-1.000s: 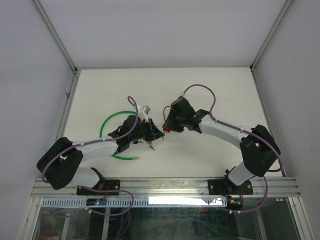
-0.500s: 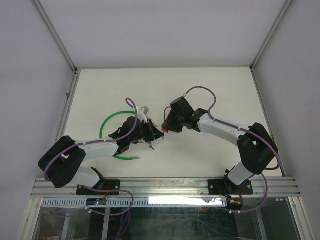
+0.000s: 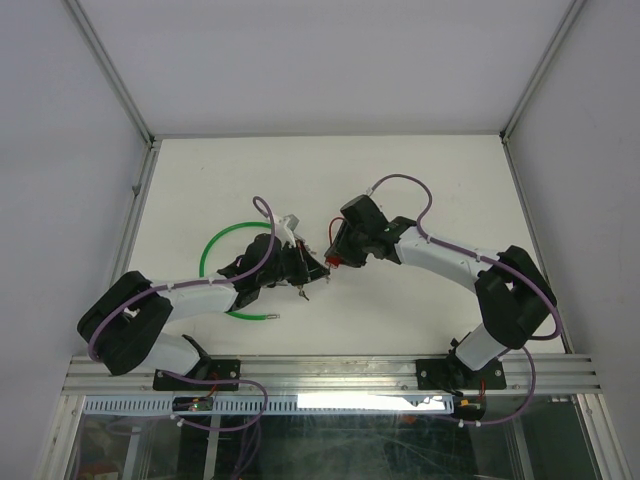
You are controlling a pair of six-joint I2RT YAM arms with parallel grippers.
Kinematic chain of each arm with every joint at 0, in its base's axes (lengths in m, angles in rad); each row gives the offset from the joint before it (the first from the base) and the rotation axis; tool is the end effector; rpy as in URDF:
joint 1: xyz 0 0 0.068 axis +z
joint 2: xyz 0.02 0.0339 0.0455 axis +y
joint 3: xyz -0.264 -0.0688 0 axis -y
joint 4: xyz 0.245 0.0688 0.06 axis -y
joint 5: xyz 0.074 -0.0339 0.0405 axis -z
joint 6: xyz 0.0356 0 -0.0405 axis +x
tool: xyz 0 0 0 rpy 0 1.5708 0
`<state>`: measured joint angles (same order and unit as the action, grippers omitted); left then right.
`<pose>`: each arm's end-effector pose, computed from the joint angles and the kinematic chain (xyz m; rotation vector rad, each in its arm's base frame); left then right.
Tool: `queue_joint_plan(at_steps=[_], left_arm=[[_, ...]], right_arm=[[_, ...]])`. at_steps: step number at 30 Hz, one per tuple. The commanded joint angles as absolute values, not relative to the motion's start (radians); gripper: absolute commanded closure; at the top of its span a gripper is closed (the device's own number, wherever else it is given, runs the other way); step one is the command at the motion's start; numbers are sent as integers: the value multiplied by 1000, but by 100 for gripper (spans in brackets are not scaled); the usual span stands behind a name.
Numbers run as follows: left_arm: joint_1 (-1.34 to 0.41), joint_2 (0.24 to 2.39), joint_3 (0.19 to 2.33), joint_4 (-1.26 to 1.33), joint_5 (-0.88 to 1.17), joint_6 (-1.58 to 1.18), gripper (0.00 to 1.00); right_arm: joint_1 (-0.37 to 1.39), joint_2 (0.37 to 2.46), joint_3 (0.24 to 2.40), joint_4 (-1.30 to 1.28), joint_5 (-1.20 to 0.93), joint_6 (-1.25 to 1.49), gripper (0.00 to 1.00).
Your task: Unlock with the key
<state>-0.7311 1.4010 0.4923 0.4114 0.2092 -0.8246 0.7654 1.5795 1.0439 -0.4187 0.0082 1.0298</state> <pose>0.1953 -0.1851 0.1654 0.0356 2.2736 -1.1174 0.2360 0.2263 0.2146 0.3560 2.6510 0.6590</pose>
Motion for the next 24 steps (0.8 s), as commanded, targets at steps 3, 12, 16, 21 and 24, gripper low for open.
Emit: queue_joint_plan(at_steps=[3, 12, 16, 21, 24], left_arm=[[-718, 1341, 500, 520, 212, -865, 100], [-727, 1325, 476, 499, 239, -900, 100], [-739, 1310, 447, 507, 224, -937, 100], [-773, 1294, 420, 521, 190, -948, 100], [-775, 1268, 405, 517, 179, -957, 100]], right_arm=[[768, 1553, 1076, -427, -39, 1038, 100], [755, 1562, 1066, -435, 5, 1053, 100], [755, 1568, 1059, -414, -1, 1062, 100], [730, 1560, 1054, -411, 28, 1074, 100], [725, 1560, 1051, -416, 53, 1083, 100]])
